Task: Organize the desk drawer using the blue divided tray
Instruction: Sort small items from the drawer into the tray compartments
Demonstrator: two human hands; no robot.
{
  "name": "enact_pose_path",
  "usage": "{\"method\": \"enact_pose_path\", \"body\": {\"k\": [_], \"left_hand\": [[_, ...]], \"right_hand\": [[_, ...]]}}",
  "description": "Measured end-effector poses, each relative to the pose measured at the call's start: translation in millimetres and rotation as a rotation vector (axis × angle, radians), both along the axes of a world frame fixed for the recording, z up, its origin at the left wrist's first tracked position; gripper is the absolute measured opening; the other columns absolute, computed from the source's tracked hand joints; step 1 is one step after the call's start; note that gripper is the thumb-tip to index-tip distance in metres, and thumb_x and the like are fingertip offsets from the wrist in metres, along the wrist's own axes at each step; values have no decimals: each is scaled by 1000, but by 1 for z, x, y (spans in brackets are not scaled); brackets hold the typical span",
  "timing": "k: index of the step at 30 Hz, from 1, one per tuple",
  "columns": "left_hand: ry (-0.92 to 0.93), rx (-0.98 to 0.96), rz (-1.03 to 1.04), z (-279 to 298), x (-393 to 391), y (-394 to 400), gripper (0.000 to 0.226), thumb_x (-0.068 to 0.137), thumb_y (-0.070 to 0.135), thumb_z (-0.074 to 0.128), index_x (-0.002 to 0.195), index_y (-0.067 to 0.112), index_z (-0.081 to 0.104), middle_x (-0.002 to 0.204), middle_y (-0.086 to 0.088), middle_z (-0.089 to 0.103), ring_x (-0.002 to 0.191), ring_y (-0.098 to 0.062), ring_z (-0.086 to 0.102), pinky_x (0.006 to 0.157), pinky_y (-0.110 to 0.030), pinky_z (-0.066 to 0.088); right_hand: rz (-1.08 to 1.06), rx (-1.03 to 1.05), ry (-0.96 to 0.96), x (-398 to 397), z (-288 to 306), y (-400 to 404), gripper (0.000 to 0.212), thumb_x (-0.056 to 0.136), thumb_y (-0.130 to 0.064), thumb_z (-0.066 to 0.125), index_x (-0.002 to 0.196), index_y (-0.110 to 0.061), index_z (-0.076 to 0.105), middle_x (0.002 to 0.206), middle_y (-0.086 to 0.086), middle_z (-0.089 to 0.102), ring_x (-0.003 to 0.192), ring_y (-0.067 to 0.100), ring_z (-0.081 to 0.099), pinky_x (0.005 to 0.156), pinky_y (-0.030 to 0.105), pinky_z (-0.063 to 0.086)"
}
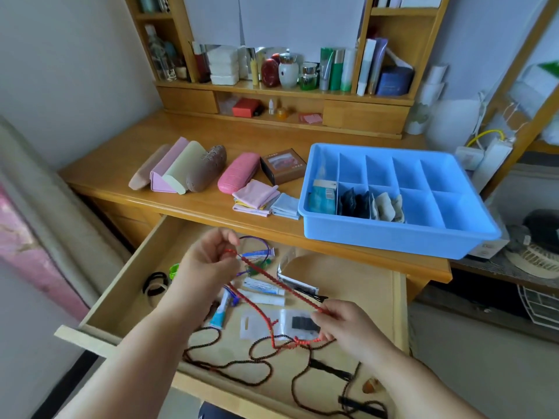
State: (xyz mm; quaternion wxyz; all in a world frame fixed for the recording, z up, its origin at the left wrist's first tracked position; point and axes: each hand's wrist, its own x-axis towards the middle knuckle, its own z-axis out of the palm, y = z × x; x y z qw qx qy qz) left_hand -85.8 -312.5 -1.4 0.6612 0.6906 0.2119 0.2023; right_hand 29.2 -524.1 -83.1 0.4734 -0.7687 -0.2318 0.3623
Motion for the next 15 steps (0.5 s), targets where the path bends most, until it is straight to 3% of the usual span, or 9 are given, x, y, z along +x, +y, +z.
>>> {"method": "enact_pose_path", "body": {"k": [2, 4, 7, 10, 13, 15], "left_hand": [[-53, 25, 232, 6, -3, 21, 34, 80, -10, 56, 76, 25, 57, 56, 6, 47, 41, -7, 40, 39, -16, 36], [-102, 4, 433, 7, -7, 38, 24, 85, 3, 62, 76, 25, 58, 60, 7, 54, 41, -6, 41, 38, -16, 38], [-12, -79, 546, 0, -14, 46, 18, 90, 29, 61, 74, 21, 60, 49, 6, 42, 44, -12, 37, 42, -20, 40], [243, 218, 388, -7, -12, 25, 27, 90, 35, 59, 71, 17, 65, 45, 5, 44, 43, -11, 39, 45, -22, 38], [320, 622, 14, -7, -2, -19, 28, 86, 31, 65, 62, 18, 62, 45, 8, 46, 41, -5, 37, 42, -16, 28], [315, 720, -204, -9, 9, -49, 34, 84, 34, 67, 55, 23, 53, 45, 10, 43, 44, -7, 36, 44, -18, 26]], "right_hand": [[-87, 9, 16, 5, -3, -8, 31, 92, -12, 56, 61, -12, 54, 50, -5, 51, 58, 17, 52, 66, 27, 44], [-179, 52, 70, 10, -8, -15, 32, 92, -12, 57, 60, -11, 56, 52, -2, 53, 63, 20, 55, 75, 35, 48], [-282, 174, 229, 15, -4, -24, 30, 88, -16, 62, 59, -11, 59, 61, 4, 59, 77, 25, 62, 91, 41, 49], [-333, 486, 482, 19, 12, -25, 23, 78, -21, 63, 59, -10, 61, 63, 6, 58, 82, 28, 65, 84, 35, 51], [-229, 656, 504, 17, 34, -11, 21, 80, -21, 57, 63, -13, 65, 65, 7, 60, 78, 26, 65, 75, 30, 54], [-164, 652, 478, 11, 47, 2, 18, 81, -20, 55, 77, -10, 69, 79, 12, 68, 82, 26, 66, 77, 30, 53]]}}
